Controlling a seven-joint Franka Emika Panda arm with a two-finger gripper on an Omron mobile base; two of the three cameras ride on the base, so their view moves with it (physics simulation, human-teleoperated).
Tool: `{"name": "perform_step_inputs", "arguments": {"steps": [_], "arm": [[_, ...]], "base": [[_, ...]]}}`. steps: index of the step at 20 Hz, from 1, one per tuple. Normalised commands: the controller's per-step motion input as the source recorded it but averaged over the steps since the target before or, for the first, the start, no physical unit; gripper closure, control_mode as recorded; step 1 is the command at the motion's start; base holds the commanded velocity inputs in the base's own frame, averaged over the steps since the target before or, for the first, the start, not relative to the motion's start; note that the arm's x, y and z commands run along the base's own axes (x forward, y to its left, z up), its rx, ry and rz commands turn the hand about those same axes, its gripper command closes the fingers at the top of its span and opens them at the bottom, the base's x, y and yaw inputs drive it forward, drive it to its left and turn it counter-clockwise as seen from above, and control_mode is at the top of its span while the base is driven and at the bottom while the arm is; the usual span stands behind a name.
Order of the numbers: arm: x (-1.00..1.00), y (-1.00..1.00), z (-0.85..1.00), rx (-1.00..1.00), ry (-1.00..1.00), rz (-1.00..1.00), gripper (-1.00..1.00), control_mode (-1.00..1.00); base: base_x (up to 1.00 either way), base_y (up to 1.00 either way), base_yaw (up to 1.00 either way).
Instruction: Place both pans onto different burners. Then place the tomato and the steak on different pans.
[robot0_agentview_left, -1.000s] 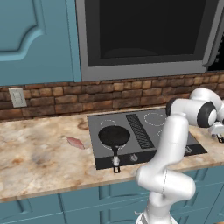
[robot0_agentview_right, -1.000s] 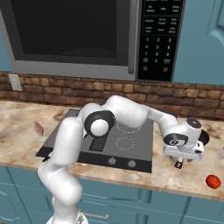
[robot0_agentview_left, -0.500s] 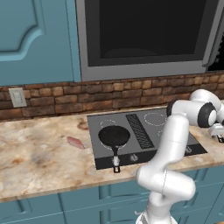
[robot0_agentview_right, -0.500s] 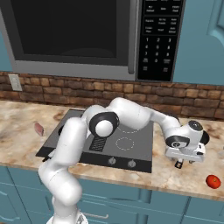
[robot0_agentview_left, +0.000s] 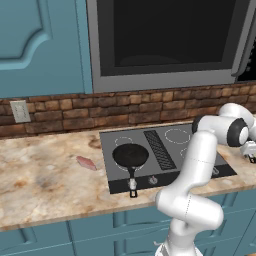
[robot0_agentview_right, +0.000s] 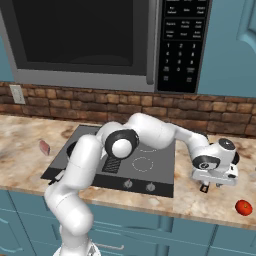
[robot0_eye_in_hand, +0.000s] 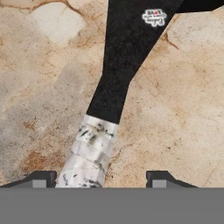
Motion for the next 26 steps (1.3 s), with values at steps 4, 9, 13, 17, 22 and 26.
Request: {"name": "perform_step_inputs", "arguments": {"steps": [4,9,13,17,22,26], "arm": [[0.0,0.0,-0.4,0.0,0.0,0.0,1.0,-1.0],[0.0,0.0,-0.44,0.0,0.0,0.0,1.0,-1.0],[0.0,0.0,-0.44,0.0,0.0,0.0,1.0,-1.0],[0.0,0.0,-0.24,0.0,0.0,0.0,1.0,-1.0],[-0.12,0.0,0.11,0.0,-0.05,0.01,1.0,-1.0],[-0.4,0.17,0.28,0.0,-0.1,0.06,1.0,-1.0]], "base": [[0.0,0.0,0.0],[0.0,0.0,0.0],[0.0,0.0,0.0],[0.0,0.0,0.0],[0.0,0.0,0.0],[0.0,0.0,0.0]]}}
